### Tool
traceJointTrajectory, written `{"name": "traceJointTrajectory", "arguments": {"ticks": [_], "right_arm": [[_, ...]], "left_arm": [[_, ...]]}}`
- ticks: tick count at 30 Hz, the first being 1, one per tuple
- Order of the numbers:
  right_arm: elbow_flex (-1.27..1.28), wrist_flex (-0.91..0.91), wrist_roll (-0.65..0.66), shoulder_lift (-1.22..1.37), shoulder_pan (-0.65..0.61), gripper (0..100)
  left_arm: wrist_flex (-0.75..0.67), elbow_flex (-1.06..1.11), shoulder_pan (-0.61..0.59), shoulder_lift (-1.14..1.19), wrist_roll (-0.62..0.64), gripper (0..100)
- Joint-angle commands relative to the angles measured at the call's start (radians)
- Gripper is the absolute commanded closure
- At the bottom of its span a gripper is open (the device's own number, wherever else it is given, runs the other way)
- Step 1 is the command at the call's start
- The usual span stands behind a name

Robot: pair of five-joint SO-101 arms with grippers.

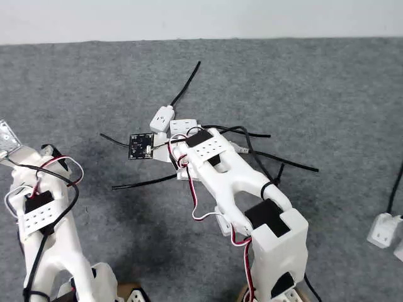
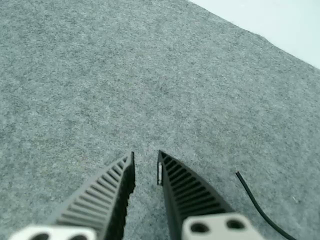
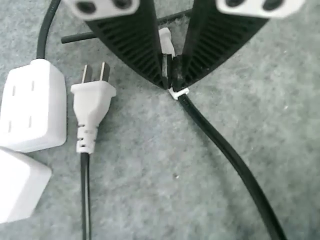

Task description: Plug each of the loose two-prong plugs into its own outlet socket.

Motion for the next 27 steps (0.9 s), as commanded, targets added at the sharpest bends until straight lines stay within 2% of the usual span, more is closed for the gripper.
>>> {"name": "traceJointTrajectory", "arguments": {"ticks": [1,5,8,11,27], "right_arm": [[-0.052,0.018,0.015,-0.027,0.068,98.3],[-0.115,0.09,0.041,-0.028,0.125,97.7],[-0.17,0.196,0.061,-0.027,0.131,90.6],[-0.192,0.222,0.063,-0.018,0.133,84.6],[-0.196,0.245,0.153,0.074,0.143,86.5]], "left_arm": [[0.0,-0.038,-0.002,-0.002,-0.014,92],[0.0,-0.038,-0.002,-0.002,-0.014,92],[0.0,-0.038,-0.002,-0.002,-0.014,92],[0.0,-0.038,-0.002,-0.002,-0.015,92],[0.0,-0.038,-0.003,-0.002,-0.015,92]]}}
